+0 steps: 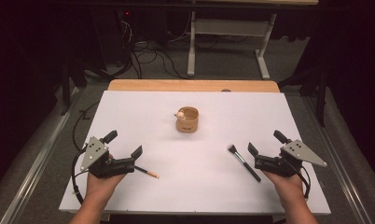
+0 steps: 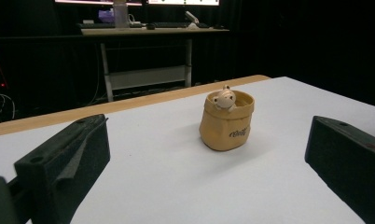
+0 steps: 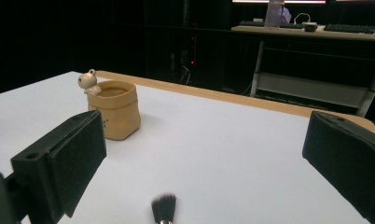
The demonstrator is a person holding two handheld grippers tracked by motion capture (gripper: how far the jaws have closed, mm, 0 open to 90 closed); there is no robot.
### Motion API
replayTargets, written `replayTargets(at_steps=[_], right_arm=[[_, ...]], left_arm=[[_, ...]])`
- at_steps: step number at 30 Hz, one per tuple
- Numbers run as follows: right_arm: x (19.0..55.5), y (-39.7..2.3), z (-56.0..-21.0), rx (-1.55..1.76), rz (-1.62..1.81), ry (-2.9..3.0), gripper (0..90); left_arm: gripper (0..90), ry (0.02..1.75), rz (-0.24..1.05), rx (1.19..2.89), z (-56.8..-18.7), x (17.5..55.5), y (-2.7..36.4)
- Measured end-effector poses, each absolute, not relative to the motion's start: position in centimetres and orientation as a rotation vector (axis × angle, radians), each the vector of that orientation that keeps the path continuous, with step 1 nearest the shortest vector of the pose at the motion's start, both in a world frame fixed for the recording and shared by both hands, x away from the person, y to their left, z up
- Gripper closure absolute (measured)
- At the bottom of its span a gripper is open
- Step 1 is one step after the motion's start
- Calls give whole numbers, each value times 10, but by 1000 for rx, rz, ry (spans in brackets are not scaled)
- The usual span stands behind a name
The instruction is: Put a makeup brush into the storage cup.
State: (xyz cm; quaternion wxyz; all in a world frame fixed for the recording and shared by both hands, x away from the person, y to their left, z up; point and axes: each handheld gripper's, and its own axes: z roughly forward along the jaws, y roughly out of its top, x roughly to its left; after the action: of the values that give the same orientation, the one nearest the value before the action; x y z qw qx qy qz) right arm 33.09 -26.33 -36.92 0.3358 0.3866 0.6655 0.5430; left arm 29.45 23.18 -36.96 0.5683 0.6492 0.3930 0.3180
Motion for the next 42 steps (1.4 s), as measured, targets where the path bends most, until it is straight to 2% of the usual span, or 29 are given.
replayTargets(at_steps=[9, 17, 20, 28, 33, 35, 42], right_arm=[[332, -263, -370, 1007, 1421, 1746, 13], [333, -264, -372, 1019, 1412, 1749, 13], [332, -263, -372, 1035, 1405, 1762, 13], [332, -262, -373, 1030, 1398, 1760, 13], [333, -263, -373, 1023, 1404, 1752, 13], [334, -263, -373, 1017, 1402, 1759, 13], [334, -263, -373, 1024, 1410, 1757, 13]], left_arm=[[4, 951, 742, 1535, -372, 298, 236], [4, 1048, 735, 1587, -378, 305, 243], [4, 1047, 770, 1613, -379, 306, 243], [4, 1103, 741, 1642, -380, 309, 247], [0, 1123, 743, 1711, -381, 313, 248], [0, 1141, 719, 1781, -384, 319, 249], [0, 1190, 664, 1869, -383, 323, 252]])
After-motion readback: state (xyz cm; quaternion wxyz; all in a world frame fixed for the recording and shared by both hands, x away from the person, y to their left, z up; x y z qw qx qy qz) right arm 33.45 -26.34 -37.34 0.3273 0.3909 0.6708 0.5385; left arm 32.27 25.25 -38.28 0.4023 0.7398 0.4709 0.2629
